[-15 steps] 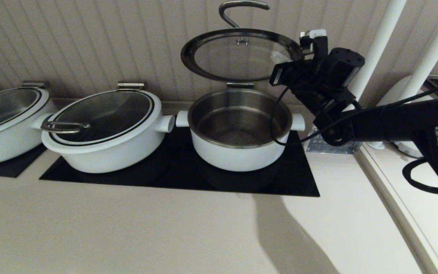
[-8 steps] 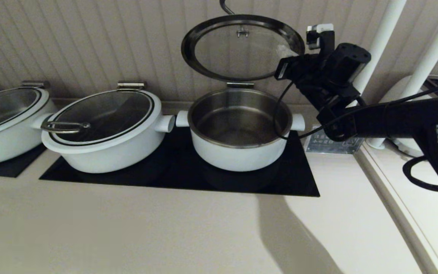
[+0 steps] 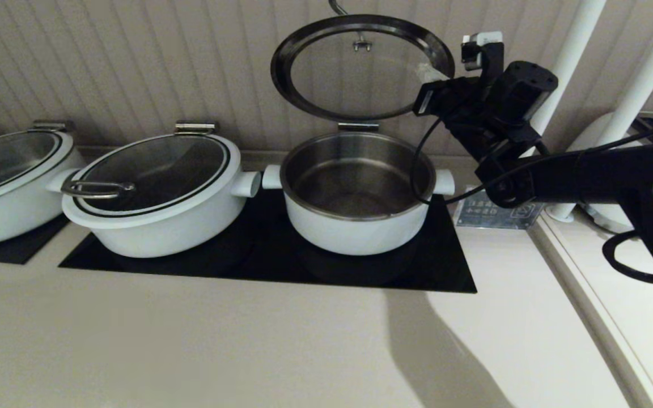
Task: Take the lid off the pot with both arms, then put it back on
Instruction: Open the pot lid completely
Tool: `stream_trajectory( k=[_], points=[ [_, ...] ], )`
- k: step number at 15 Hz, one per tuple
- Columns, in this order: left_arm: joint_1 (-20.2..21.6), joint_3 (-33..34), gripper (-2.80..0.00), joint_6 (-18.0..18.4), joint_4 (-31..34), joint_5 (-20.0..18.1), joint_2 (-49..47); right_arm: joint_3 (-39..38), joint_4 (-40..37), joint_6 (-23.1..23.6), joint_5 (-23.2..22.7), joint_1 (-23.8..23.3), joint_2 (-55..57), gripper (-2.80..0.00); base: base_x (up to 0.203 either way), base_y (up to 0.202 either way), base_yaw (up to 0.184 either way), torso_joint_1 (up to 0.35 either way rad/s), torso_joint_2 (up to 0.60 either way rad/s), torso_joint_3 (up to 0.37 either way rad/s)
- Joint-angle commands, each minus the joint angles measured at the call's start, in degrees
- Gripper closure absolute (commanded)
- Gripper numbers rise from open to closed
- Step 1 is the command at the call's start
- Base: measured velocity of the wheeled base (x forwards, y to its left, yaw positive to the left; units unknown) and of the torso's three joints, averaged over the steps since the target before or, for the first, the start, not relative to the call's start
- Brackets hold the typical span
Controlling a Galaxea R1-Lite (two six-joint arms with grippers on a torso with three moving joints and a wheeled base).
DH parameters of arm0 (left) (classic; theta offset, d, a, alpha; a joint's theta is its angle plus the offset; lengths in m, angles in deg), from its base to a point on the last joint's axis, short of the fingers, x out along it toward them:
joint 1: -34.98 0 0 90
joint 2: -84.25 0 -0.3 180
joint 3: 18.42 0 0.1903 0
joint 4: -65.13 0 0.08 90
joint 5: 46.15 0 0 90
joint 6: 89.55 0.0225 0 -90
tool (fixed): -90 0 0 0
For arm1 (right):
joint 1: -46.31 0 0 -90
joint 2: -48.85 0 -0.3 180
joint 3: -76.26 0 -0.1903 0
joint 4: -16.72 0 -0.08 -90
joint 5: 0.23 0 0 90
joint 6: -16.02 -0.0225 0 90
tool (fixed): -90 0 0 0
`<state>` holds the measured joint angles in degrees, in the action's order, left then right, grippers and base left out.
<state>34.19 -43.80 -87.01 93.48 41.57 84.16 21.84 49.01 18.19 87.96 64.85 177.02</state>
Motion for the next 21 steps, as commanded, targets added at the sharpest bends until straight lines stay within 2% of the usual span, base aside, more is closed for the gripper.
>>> stream_trajectory(
  k=[1,21],
  points=[
    [0.00,-0.01,0.00,0.01,0.02,-0.01,0.01,0.01,0.34,0.03,0.06,-0.08,-0.03,0.00,0.000,0.000,0.000,0.000,0.00,0.000],
    [0.00,-0.01,0.00,0.01,0.02,-0.01,0.01,-1.90,0.16,1.84,0.23,-0.35,-1.50,0.00,0.000,0.000,0.000,0.000,0.00,0.000]
  ],
)
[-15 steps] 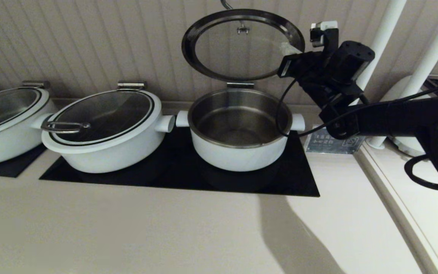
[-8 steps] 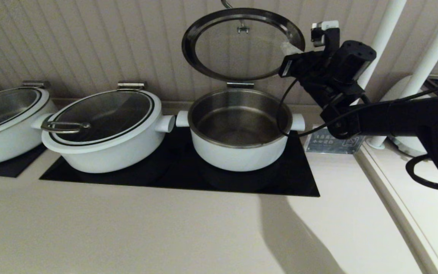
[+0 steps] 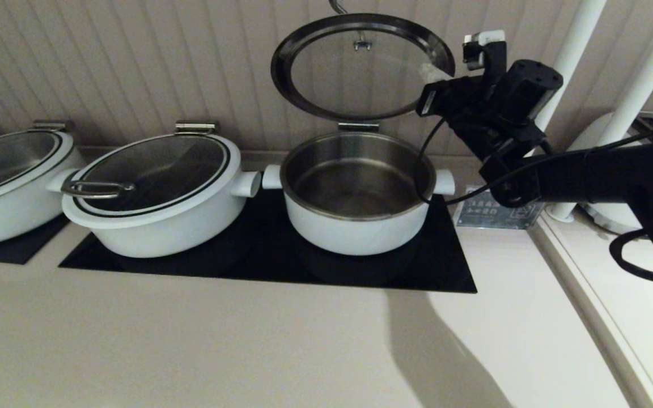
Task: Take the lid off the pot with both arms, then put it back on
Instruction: Open the pot lid completely
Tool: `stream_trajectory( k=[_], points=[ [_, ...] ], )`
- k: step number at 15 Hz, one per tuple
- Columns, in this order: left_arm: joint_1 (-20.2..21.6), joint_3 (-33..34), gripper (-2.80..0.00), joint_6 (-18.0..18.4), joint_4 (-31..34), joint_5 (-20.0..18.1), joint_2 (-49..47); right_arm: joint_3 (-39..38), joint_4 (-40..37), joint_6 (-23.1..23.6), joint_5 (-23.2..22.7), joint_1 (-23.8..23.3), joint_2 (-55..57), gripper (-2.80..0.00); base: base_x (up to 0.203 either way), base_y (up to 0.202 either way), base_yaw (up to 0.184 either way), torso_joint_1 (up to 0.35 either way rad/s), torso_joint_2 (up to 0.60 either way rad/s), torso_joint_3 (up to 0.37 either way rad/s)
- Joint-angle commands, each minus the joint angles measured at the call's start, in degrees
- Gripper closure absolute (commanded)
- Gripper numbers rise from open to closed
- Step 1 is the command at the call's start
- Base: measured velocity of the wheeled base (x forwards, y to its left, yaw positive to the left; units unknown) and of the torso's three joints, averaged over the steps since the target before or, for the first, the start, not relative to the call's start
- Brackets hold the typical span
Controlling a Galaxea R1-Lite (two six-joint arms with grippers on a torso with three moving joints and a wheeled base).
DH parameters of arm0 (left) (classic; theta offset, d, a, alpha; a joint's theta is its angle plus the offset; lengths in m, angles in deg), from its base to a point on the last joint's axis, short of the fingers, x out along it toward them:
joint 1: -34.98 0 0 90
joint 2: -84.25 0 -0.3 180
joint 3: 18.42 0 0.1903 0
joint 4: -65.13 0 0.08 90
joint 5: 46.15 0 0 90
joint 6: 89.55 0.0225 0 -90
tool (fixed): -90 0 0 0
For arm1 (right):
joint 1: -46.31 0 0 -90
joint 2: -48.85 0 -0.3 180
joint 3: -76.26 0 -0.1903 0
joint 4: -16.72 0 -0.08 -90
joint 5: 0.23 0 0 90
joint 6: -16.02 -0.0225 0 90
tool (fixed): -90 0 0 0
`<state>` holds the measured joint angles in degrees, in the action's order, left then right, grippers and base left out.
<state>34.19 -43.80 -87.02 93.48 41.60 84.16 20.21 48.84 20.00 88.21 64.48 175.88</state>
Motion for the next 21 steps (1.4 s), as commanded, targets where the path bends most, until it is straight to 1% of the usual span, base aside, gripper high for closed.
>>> stream_trajectory(
  k=[1,4,8,14,18,21],
  points=[
    [0.00,-0.01,0.00,0.01,0.02,-0.03,0.01,-1.23,0.38,0.32,-0.02,0.01,-0.75,0.00,0.000,0.000,0.000,0.000,0.00,0.000],
    [0.00,-0.01,0.00,0.01,0.02,-0.03,0.01,-3.70,0.51,0.85,-0.02,-0.06,-1.94,0.00,0.000,0.000,0.000,0.000,0.00,0.000],
    [0.00,-0.01,0.00,0.01,0.02,-0.03,0.01,-3.88,0.42,0.94,-0.02,-0.06,-2.29,0.00,0.000,0.000,0.000,0.000,0.00,0.000],
    [0.00,-0.01,0.00,0.01,0.02,-0.03,0.01,-6.34,0.42,1.64,-0.02,-0.35,-3.72,0.00,0.000,0.000,0.000,0.000,0.00,0.000],
    [0.00,-0.01,0.00,0.01,0.02,-0.03,0.01,-7.28,0.33,1.64,-0.02,-1.33,-4.47,0.00,0.000,0.000,0.000,0.000,0.00,0.000],
    [0.00,-0.01,0.00,0.01,0.02,-0.03,0.01,-9.61,0.42,1.64,-0.02,-1.54,-5.55,0.00,0.000,0.000,0.000,0.000,0.00,0.000]
  ],
)
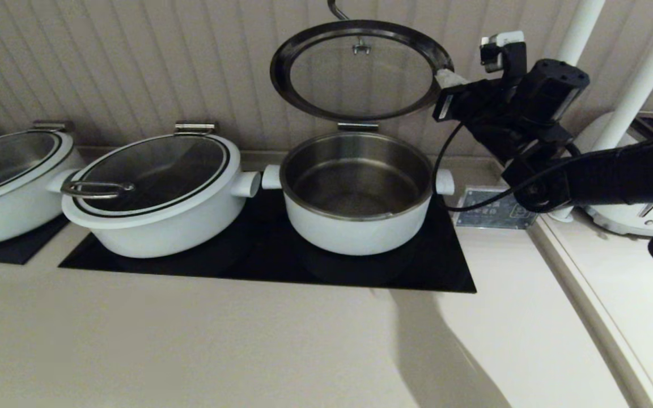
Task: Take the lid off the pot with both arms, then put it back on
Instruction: Open the pot lid completely, then close the pot lid
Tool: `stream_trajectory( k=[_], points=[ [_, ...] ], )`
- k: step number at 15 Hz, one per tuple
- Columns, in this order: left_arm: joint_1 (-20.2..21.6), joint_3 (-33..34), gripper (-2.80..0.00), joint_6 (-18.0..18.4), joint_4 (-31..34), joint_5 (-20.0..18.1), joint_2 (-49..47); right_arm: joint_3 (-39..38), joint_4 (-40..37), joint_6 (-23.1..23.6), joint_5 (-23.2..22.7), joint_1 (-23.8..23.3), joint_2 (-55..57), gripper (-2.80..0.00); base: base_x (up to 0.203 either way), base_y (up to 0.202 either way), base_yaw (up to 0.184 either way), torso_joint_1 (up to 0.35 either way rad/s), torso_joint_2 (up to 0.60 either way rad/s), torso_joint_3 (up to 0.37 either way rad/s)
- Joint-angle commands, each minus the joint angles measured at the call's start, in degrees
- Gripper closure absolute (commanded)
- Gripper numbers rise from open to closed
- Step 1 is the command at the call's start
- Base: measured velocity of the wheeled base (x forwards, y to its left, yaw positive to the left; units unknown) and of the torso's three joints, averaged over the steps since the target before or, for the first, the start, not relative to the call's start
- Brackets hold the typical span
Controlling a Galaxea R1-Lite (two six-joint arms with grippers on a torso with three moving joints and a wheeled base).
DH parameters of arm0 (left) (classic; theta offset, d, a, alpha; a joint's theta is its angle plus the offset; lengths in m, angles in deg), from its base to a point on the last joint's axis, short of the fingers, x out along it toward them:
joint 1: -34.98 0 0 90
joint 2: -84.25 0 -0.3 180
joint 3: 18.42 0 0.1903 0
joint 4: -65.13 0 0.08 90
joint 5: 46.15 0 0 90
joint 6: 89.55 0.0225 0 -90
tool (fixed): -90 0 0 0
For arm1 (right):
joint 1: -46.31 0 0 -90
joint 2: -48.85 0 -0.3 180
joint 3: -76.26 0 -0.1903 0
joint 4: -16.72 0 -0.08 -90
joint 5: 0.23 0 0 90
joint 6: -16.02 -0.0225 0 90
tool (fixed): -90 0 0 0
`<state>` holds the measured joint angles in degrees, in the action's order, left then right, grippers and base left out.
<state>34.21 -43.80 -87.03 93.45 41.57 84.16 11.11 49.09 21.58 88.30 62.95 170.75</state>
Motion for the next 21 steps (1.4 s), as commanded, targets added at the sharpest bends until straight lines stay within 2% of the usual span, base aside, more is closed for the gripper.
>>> stream_trajectory(
  k=[1,14,17,21],
  points=[
    [-0.02,-0.01,0.00,0.03,0.05,-0.01,0.01,-1.84,0.23,0.07,-0.11,-0.03,-1.10,0.00,0.000,0.000,0.000,0.000,0.00,0.000],
    [-0.02,-0.01,0.00,0.03,0.05,-0.01,0.01,-20.06,0.59,0.06,-0.21,-0.03,-12.07,0.00,0.000,0.000,0.000,0.000,0.00,0.000],
    [-0.02,-0.01,0.00,0.03,0.05,-0.01,0.01,-22.35,-0.38,0.14,-0.28,-0.03,-15.37,0.00,0.000,0.000,0.000,0.000,0.00,0.000],
    [-0.02,-0.01,0.00,0.03,0.05,-0.01,0.01,-21.89,-5.96,0.76,-0.84,-0.89,-19.64,0.00,0.000,0.000,0.000,0.000,0.00,0.000]
  ],
)
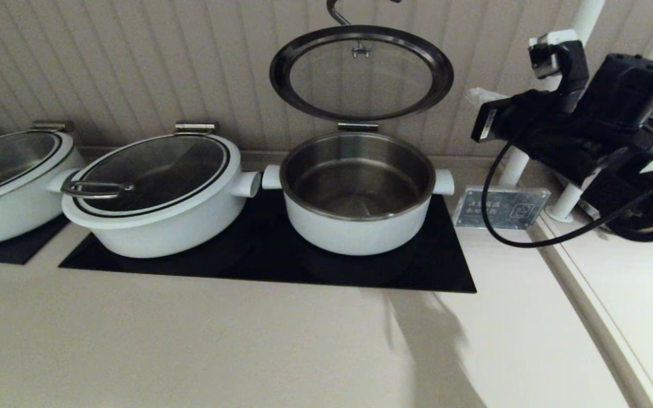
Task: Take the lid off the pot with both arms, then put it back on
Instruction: Close the pot lid
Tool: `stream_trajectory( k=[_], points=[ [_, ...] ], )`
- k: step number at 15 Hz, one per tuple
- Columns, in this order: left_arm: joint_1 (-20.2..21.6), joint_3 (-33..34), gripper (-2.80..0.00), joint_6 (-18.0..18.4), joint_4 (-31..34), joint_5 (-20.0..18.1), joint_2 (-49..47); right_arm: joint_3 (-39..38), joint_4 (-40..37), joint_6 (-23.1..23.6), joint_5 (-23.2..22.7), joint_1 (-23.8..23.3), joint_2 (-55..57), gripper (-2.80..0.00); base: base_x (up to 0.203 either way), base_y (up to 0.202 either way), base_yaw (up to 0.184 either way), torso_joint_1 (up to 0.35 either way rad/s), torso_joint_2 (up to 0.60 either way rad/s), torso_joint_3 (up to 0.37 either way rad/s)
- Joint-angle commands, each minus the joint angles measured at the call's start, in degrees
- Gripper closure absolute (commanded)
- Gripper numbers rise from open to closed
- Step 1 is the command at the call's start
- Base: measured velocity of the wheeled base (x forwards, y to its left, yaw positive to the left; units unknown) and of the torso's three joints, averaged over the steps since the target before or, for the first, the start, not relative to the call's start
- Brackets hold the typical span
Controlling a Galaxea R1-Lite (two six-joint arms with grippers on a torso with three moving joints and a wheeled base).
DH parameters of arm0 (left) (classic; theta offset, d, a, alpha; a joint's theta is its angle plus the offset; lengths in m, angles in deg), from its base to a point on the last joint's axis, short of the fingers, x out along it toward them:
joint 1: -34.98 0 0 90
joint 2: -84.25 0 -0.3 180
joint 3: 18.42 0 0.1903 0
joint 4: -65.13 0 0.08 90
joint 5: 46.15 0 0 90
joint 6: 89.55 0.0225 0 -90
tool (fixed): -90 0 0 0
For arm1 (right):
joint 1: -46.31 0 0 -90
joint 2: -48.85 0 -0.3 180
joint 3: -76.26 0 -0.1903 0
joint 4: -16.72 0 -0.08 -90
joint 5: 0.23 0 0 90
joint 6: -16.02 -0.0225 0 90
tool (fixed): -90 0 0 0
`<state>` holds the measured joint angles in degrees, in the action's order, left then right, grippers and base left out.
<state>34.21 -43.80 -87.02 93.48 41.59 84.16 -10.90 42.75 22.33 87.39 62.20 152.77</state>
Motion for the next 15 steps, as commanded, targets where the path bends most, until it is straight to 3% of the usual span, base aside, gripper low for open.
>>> stream_trajectory(
  k=[1,4,10,15],
  points=[
    [-0.02,-0.01,0.00,0.01,0.02,-0.02,0.01,1.15,-0.94,0.16,-0.60,-0.53,-2.43,0.00,0.000,0.000,0.000,0.000,0.00,0.000],
    [-0.02,-0.01,0.00,0.01,0.02,-0.02,0.01,5.26,-4.29,2.27,-2.96,-1.87,-3.04,0.00,0.000,0.000,0.000,0.000,0.00,0.000],
    [-0.02,-0.01,0.00,0.01,0.02,-0.02,0.01,11.62,-4.39,2.72,-11.96,-2.11,-0.10,0.00,0.000,0.000,0.000,0.000,0.00,0.000],
    [-0.02,-0.01,0.00,0.01,0.02,-0.02,0.01,20.81,-4.19,2.92,-13.41,-3.53,5.46,0.00,0.000,0.000,0.000,0.000,0.00,0.000]
  ],
)
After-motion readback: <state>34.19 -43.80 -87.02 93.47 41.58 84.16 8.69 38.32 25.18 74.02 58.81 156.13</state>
